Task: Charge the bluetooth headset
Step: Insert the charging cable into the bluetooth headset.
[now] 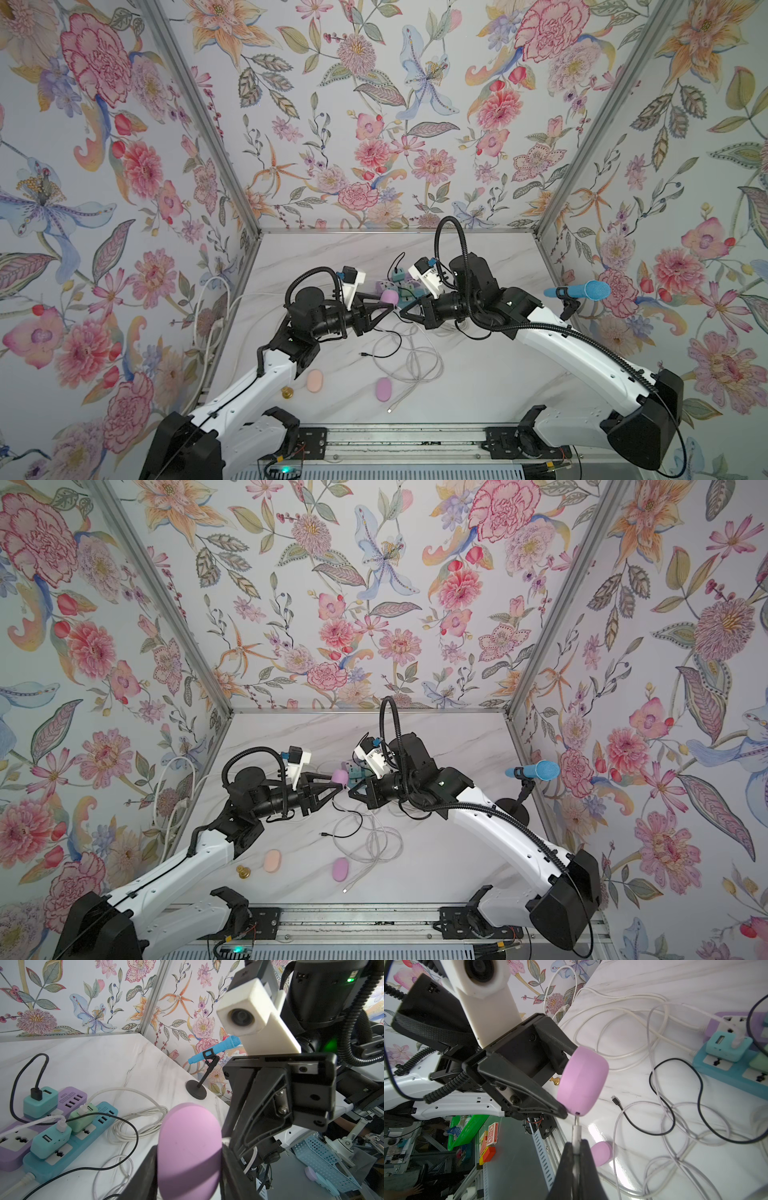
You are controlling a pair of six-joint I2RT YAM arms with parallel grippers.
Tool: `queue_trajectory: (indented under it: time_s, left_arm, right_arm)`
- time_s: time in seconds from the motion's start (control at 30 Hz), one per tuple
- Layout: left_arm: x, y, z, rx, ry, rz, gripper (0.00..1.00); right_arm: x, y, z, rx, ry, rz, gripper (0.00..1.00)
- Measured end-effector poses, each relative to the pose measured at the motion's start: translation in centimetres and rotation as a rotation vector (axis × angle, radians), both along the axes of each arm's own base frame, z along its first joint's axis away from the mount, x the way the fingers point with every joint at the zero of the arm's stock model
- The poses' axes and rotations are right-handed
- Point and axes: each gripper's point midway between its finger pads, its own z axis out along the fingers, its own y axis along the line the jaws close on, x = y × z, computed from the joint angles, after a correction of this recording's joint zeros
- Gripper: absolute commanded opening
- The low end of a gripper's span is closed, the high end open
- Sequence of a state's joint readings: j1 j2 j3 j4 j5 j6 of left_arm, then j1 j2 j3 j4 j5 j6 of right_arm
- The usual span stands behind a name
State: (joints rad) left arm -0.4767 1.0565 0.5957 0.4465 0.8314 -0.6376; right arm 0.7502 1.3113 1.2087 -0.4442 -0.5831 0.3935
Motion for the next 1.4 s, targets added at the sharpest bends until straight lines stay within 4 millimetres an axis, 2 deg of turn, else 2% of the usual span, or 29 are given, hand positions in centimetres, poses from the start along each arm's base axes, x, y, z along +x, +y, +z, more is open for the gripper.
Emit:
queue_trajectory:
  time_s: [0.4, 0.93, 1.23, 1.4]
  left_arm:
    - [-0.7, 0.0, 0.3, -0.009, -0.002, -0.025, 0.00]
    - [-0.3, 0.3, -0.4, 0.005, 0.027, -0.015, 0.00]
    - [-0.1, 0.5, -0.7, 0.011, 0.039, -0.004, 0.00]
    - [0.0, 0.6, -0.7, 0.011, 0.040, -0.001, 0.00]
  right_arm:
    - [0.6, 0.1, -0.5, -0.008, 0.003, -0.012, 0.00]
    - [-0.6, -0.7, 0.4, 0.019, -0.016, -0.001, 0.00]
    - [-0.2, 0.9, -0.3, -0.004, 0.003, 0.024, 0.00]
    - [-0.1, 0.9, -0.2, -0.007, 0.007, 0.023, 0.00]
